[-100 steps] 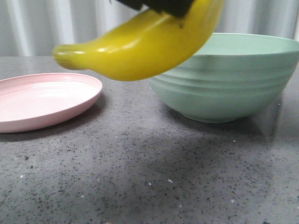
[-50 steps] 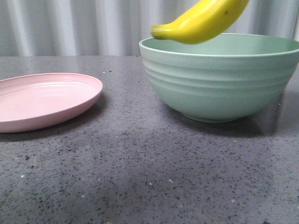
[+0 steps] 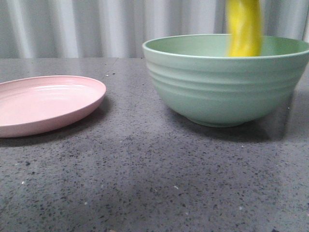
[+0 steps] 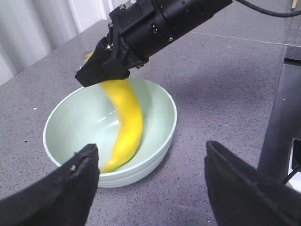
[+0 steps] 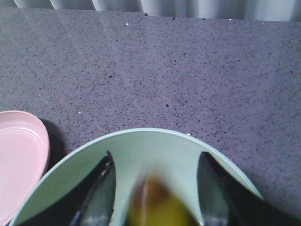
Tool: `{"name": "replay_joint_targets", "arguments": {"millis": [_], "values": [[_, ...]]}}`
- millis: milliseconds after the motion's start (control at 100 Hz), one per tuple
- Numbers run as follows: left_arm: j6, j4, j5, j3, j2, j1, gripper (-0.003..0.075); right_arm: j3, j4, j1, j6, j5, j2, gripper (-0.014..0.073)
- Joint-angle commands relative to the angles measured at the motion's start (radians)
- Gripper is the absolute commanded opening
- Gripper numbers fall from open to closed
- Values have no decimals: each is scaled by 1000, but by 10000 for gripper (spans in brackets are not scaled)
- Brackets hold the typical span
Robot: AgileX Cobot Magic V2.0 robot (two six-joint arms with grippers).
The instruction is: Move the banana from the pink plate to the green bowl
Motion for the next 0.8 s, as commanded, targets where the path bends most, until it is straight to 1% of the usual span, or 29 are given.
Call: {"name": "replay_joint_targets", "arguments": {"millis": [0, 190, 350, 580, 660, 710, 730, 780, 790], "values": [[-7, -16, -77, -36, -11, 1, 442, -37, -6, -5, -8, -71, -24, 388], [-7, -37, -90, -36, -11, 0, 442, -37, -6, -5, -8, -83, -26, 388], [-7, -32, -89, -36, -11, 0, 442, -45, -51, -5, -8, -178, -56, 388], [-7, -32, -95, -36, -11, 0, 442, -85, -69, -5, -8, -167, -124, 388], [-7, -37, -106, -36, -15, 0, 435, -85, -74, -5, -8, -97, -161, 387], [-7, -45, -111, -36, -27, 0, 397, -85, -75, -5, -8, -31, -185, 386], [-7, -45, -111, -36, -33, 0, 368, -85, -78, -5, -8, -3, -194, 384], [-7, -45, -111, -36, -47, 0, 273, -85, -82, -5, -8, 59, -214, 377], [-7, -45, -111, -36, -49, 0, 241, -85, -84, -5, -8, 68, -217, 371]]}}
